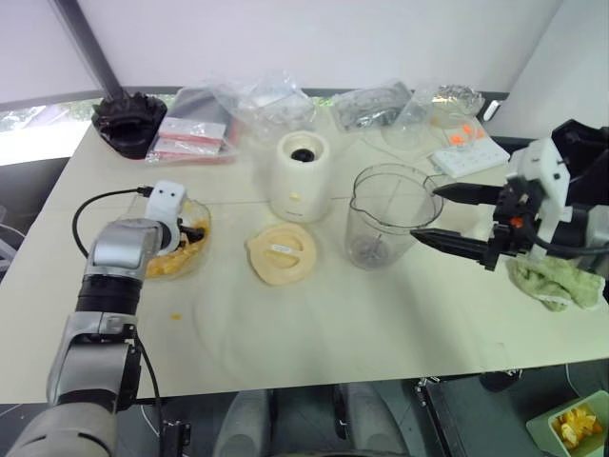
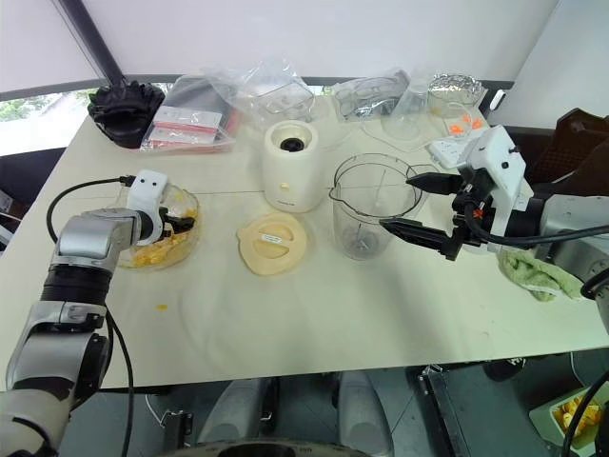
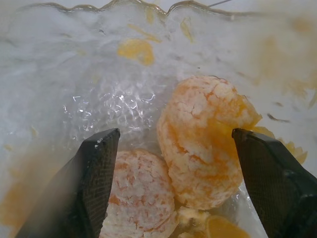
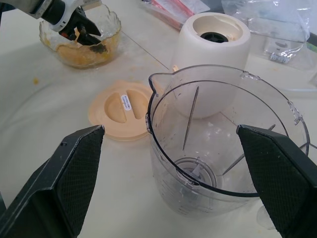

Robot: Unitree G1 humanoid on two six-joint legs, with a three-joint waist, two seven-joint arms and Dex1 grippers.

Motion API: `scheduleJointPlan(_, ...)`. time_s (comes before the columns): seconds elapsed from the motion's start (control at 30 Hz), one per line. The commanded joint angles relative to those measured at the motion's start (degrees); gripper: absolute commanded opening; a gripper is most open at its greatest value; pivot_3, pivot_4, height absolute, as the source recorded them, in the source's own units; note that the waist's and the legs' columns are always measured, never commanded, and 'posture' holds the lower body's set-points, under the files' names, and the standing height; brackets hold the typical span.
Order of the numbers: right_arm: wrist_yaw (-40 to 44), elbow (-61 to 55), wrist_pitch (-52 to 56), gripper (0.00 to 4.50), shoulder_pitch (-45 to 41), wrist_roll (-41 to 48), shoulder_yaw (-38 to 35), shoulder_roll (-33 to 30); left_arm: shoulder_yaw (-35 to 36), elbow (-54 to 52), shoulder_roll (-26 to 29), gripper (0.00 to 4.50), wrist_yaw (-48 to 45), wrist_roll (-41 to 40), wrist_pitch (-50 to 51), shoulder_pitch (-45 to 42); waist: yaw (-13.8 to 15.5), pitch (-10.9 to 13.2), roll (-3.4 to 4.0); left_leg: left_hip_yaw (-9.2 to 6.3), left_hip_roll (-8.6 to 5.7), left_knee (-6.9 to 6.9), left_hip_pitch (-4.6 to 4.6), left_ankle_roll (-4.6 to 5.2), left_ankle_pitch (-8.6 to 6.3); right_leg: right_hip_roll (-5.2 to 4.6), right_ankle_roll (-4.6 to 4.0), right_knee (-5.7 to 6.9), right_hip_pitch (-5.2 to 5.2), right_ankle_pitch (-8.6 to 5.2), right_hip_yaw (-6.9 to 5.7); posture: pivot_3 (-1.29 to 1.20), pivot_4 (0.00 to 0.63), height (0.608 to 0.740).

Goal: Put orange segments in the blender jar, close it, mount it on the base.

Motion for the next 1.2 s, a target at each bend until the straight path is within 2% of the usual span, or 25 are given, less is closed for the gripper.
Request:
scheduleJointPlan(0.03, -0.26, -0.85, -0.66, 4.5, -1.29, -0.19, -1.01, 0.07, -0.1, 4.21, -1.15, 3.9, -1.02, -0.18, -1.77, -1.41, 0.02, 0.0, 0.0, 0.0, -0.01, 0.0, 0.0, 0.0, 0.0, 0.0, 0.0, 0.0, 0.0, 0.0, 0.0, 0.0, 0.15, 0.74)
scheduleJointPlan(0.3, -0.69, -0.97, -0.68, 4.5, -1.75, -0.35, -0.62, 0.19, -3.85, 17.02, -2.69, 3.9, -7.1, 1.81, -9.25, -5.34, 1.32, -0.03, 0.05, 0.01, -0.06, 0.09, 0.01, 0.0, 0.0, -0.03, 0.0, 0.0, 0.06, 0.0, -0.02, 0.0, 0.15, 0.74)
scheduleJointPlan(0.47, -1.16, -1.45, -0.57, 4.5, -1.22, -0.2, -1.04, 0.33, -5.37, 21.45, -2.98, 3.9, -8.82, 4.12, -13.61, -6.98, 1.41, -0.06, 0.1, 0.0, -0.11, 0.17, 0.02, 0.0, 0.0, -0.14, 0.0, -0.02, 0.15, 0.0, -0.02, 0.0, 0.15, 0.74)
scheduleJointPlan(0.53, -1.23, -1.55, -0.59, 4.5, -0.91, -0.19, -1.28, 0.37, -6.09, 22.09, -2.95, 3.39, -9.29, 5.32, -15.29, -7.29, 1.41, -0.06, 0.1, -0.01, -0.11, 0.18, 0.02, 0.0, 0.0, -0.15, 0.0, -0.02, 0.17, 0.0, -0.02, 0.0, 0.15, 0.74)
scheduleJointPlan(0.6, -1.34, -1.66, -0.56, 4.5, -0.73, -0.16, -1.43, 0.44, -6.5, 22.44, -2.92, 2.63, -9.76, 5.94, -16.22, -7.46, 1.39, -0.07, 0.1, -0.01, -0.11, 0.19, 0.02, 0.0, 0.0, -0.15, 0.0, -0.02, 0.17, 0.0, -0.02, 0.0, 0.15, 0.74)
scheduleJointPlan(0.77, -1.49, -1.63, -0.73, 4.5, -0.58, -0.21, -1.4, 0.63, -7.49, 21.85, -2.53, 0.11, -10.76, 7.37, -17.77, -7.19, 1.18, -0.07, 0.1, -0.02, -0.09, 0.19, 0.02, 0.0, 0.0, -0.14, 0.01, -0.02, 0.17, 0.01, -0.02, 0.0, 0.15, 0.74)
scheduleJointPlan(1.03, -1.06, -1.44, -1.08, 4.5, -0.62, -0.7, -1.21, 0.78, -6.14, 18.59, -1.89, 0.04, -10.41, 6.92, -15.87, -5.78, 1.17, -0.06, 0.1, 0.0, -0.09, 0.18, -0.01, 0.02, -0.02, -0.15, 0.03, -0.08, 0.16, 0.0, -0.02, 0.0, 0.15, 0.74)
scheduleJointPlan(1.17, -0.75, -1.09, -1.21, 4.5, -0.94, -1.22, -0.97, 0.94, -2.13, 11.66, -0.7, 0.04, -9.55, 4.57, -13.12, -3.67, 1.06, -0.05, 0.08, -0.01, -0.08, 0.17, -0.02, 0.04, -0.03, -0.15, 0.04, -0.09, 0.14, 0.0, -0.02, 0.0, 0.15, 0.74)
scheduleJointPlan(1.2, -0.52, -0.92, -1.37, 4.5, -1.03, -1.5, -0.81, 0.93, 1.34, 6.93, -0.28, 0.04, -9.2, 2.3, -10.82, -2.26, 1.05, -0.04, 0.08, -0.01, -0.07, 0.17, -0.03, 0.05, -0.03, -0.15, 0.04, -0.09, 0.13, 0.0, -0.02, 0.0, 0.15, 0.74)
